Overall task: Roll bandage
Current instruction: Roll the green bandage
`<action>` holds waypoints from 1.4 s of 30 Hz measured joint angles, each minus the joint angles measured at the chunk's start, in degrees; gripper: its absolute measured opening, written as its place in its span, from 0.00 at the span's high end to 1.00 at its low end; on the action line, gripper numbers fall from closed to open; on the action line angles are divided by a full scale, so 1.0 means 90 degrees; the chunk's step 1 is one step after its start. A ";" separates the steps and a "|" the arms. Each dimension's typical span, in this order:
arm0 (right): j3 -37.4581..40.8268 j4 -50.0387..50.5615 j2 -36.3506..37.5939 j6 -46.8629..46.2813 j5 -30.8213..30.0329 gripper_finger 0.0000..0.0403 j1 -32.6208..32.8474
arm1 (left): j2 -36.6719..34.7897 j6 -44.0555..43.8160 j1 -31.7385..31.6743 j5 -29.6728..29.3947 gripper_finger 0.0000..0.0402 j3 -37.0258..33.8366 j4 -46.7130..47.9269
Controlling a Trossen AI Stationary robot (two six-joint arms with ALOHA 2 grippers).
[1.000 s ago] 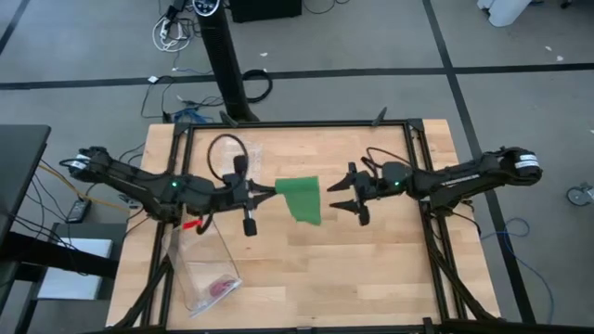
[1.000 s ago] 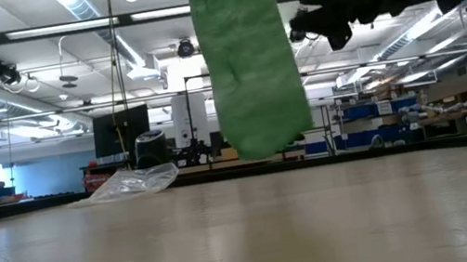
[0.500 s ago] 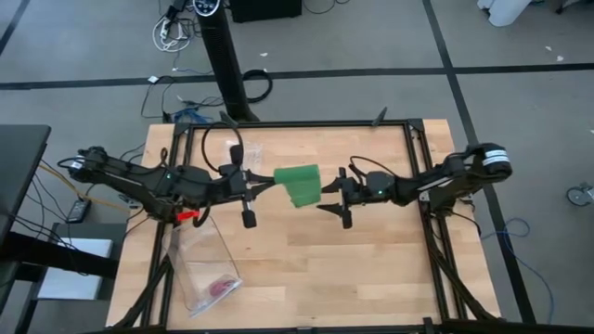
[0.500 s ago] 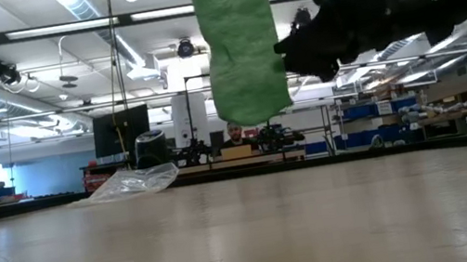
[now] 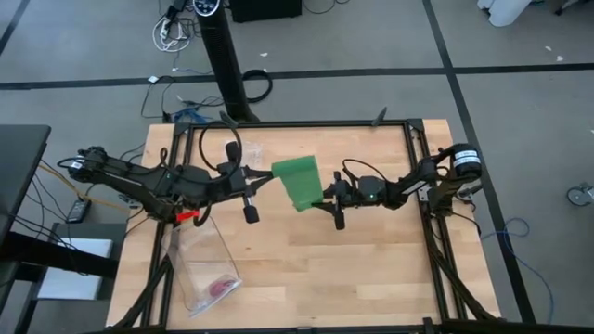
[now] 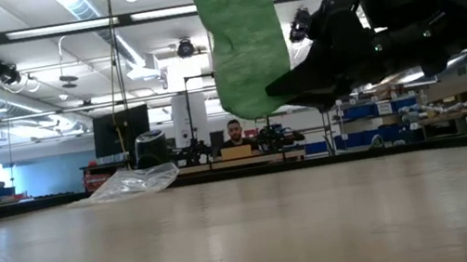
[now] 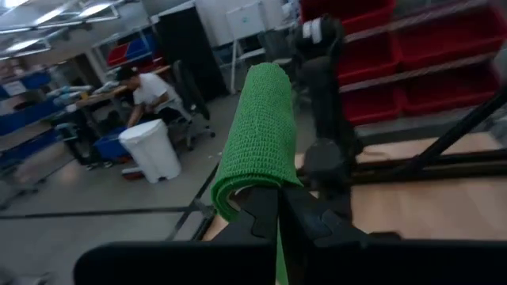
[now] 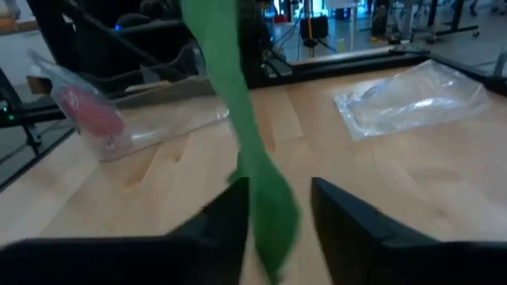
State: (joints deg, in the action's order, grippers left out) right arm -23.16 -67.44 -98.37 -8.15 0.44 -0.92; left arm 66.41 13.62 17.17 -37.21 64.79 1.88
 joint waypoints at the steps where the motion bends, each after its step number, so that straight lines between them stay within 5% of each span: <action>1: 0.0000 0.0004 0.0000 -0.0004 -0.0003 0.78 0.0037 | 0.0000 0.0047 0.0000 -0.0084 0.99 -0.0005 -0.0003; 5: 0.0002 -0.0003 0.0054 0.0050 0.0131 0.97 0.0274 | 0.0000 0.0153 -0.0073 -0.0345 0.99 -0.0024 0.0017; 17: 0.0000 -0.0014 0.0915 -0.0140 0.0377 0.99 0.1373 | 0.0001 0.0019 -0.0635 -0.0570 0.99 -0.0880 0.0202; 27: -0.0622 0.1026 0.2300 0.0732 0.0092 1.00 0.1973 | 0.0002 -0.0626 -0.0746 -0.0564 0.99 -0.2770 -0.1228; 34: -0.1609 0.2417 0.2774 0.1505 -0.0486 1.00 0.1958 | 0.0244 -0.1193 -0.0731 -0.0559 0.99 -0.3812 -0.2320; 42: -0.2726 0.3426 0.2728 0.1776 -0.1245 1.00 0.1492 | 0.1308 -0.0948 -0.0570 -0.0508 0.99 -0.3773 -0.3094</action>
State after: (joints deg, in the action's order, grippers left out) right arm -47.69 -36.61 -73.82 7.84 -10.76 12.50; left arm 78.18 5.08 12.04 -41.79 30.83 -25.96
